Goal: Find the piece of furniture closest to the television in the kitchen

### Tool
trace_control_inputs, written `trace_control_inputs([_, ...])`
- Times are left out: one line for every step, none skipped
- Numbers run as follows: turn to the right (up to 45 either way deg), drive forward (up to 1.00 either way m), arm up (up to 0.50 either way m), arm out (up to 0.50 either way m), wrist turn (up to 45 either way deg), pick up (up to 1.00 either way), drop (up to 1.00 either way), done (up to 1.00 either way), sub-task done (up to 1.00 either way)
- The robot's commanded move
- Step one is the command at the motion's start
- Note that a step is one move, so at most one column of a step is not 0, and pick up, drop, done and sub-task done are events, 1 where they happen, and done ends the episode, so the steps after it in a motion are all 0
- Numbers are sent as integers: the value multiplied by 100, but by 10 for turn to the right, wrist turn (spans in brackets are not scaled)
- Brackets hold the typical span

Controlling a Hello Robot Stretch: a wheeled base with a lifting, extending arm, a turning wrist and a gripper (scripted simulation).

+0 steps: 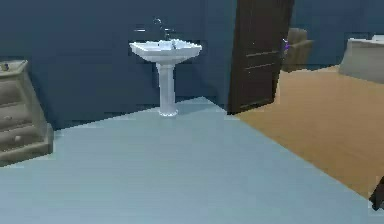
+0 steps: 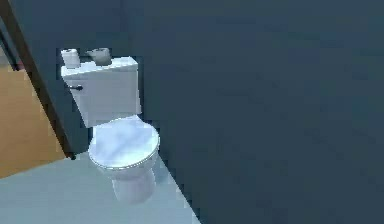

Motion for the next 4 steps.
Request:
trace_control_inputs([-210, 0, 0, 0, 0, 0, 0, 0, 0])
trace_control_inputs([0, 10, 0, 0, 0, 0, 0, 0, 0])
trace_control_inputs([450, 0, 0, 0, 0, 0, 0, 0, 0])
trace_control_inputs([60, 0, 0, 0, 0, 0, 0, 0, 0])
